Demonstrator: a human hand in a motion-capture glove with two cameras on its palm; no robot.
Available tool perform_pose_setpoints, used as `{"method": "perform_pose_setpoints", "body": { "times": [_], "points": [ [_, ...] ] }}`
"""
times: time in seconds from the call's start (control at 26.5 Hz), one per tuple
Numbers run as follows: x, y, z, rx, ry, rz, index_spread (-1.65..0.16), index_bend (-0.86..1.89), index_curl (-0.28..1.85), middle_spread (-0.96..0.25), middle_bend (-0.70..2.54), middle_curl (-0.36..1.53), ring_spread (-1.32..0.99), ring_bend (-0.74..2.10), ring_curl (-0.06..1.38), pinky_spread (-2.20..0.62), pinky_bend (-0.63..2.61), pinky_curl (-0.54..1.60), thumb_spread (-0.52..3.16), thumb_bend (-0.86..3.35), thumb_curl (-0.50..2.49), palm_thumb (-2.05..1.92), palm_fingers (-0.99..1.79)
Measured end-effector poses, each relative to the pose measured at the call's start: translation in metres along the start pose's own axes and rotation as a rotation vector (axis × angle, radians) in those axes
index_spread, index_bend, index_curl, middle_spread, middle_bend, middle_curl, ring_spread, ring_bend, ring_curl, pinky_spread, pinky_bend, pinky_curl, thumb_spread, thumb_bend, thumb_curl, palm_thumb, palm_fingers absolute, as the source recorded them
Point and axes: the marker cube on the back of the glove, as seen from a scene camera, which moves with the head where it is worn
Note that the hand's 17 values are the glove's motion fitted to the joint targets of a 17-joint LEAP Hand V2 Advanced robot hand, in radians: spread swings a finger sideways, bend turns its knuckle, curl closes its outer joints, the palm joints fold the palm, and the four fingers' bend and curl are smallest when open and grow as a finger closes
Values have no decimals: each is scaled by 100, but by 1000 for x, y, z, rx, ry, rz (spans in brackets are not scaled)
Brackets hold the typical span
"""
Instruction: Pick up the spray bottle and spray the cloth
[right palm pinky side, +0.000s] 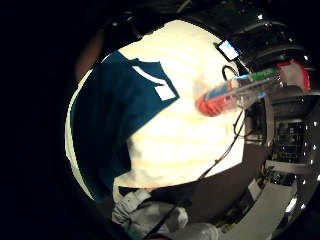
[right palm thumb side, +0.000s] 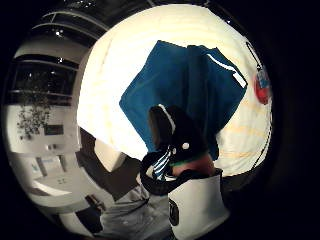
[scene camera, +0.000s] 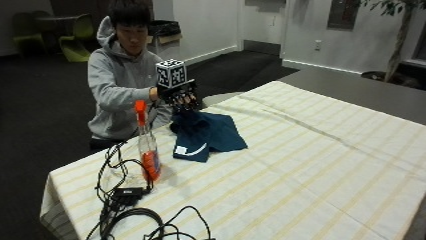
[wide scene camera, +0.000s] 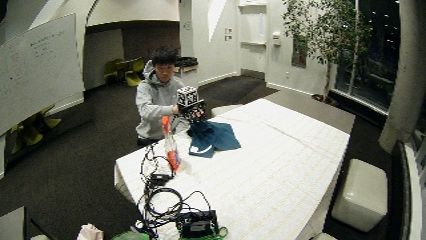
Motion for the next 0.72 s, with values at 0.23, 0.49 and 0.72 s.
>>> {"method": "perform_pose_setpoints", "body": {
  "times": [0.23, 0.49, 0.72],
  "points": [
    [-3, -1, -2, 8, -44, 19, -22, 17, 13, 1, 30, 13, 6, 21, 10, 18, 44, 17, 71, 23, 10, 42, 43],
    [1, 2, -1, 21, -121, 55, -26, 15, 18, 2, 31, 19, 7, 20, 13, 23, 44, 22, 93, 20, 14, 45, 42],
    [21, 12, -1, 113, -301, 161, -26, 15, 20, 2, 30, 23, 8, 20, 16, 24, 44, 25, 103, 16, 16, 47, 41]
  ]
}}
